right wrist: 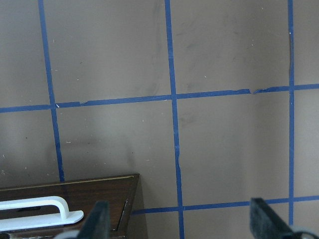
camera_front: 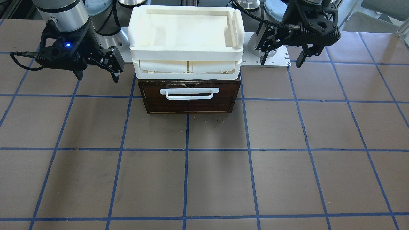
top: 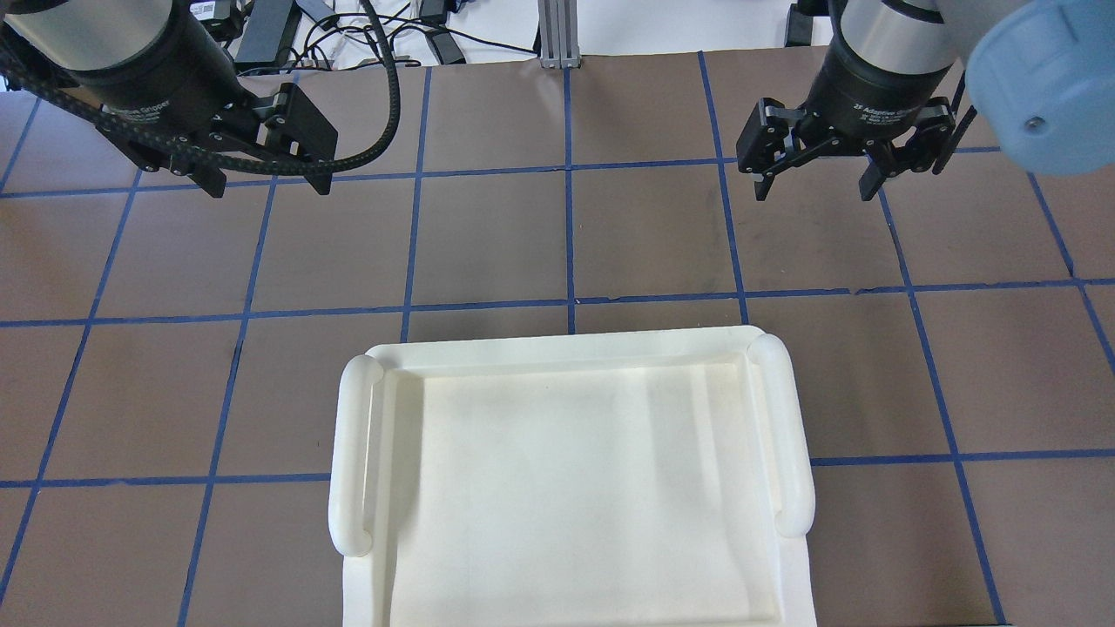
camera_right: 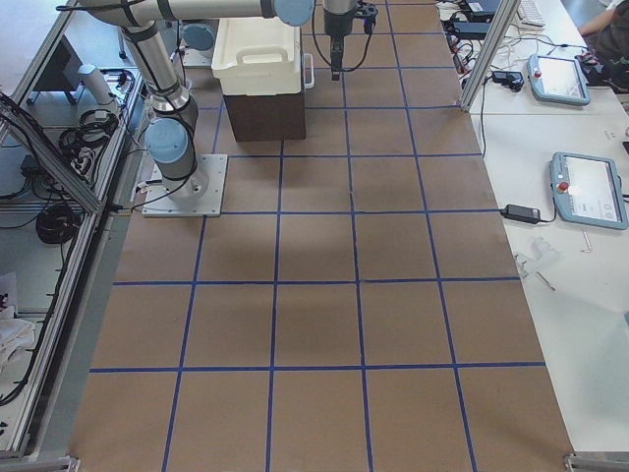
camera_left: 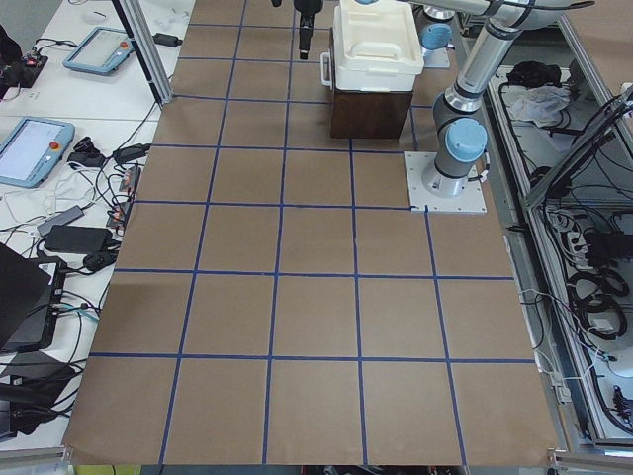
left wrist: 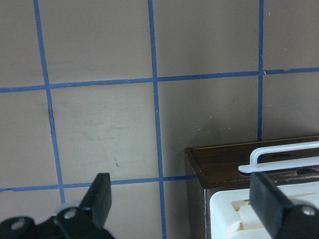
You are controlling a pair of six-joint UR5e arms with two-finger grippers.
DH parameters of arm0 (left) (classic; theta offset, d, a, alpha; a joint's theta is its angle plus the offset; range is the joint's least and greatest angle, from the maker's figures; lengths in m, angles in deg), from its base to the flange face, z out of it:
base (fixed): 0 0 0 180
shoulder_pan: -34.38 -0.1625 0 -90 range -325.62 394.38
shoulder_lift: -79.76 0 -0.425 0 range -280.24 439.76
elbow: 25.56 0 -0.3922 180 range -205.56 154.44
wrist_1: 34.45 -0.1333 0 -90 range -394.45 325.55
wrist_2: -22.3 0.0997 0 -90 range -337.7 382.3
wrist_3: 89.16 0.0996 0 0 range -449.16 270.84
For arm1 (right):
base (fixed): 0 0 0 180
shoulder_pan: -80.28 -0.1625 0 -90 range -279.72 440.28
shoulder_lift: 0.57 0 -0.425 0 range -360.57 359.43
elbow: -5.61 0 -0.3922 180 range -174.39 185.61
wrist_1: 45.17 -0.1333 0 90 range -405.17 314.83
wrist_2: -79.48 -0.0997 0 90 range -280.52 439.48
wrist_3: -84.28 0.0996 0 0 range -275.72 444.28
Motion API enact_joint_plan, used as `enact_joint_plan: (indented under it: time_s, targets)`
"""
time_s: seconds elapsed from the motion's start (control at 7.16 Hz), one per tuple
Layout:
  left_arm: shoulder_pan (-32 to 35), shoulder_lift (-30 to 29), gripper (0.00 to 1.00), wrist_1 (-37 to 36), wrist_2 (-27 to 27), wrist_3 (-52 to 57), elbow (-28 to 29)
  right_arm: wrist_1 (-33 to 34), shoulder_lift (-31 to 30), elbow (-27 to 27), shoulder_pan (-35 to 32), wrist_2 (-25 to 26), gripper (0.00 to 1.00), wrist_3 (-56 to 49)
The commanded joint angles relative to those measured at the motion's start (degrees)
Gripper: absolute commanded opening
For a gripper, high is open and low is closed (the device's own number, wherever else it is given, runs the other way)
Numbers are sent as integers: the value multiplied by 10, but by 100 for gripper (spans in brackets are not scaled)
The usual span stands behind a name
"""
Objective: Put scissors in drawer and close it
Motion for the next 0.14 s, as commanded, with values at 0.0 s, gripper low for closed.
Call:
enact_joint_plan:
  time_s: [0.0]
  targets:
    - [0, 7, 100, 2, 2, 1, 0, 0, 0, 0, 0, 0, 100, 0]
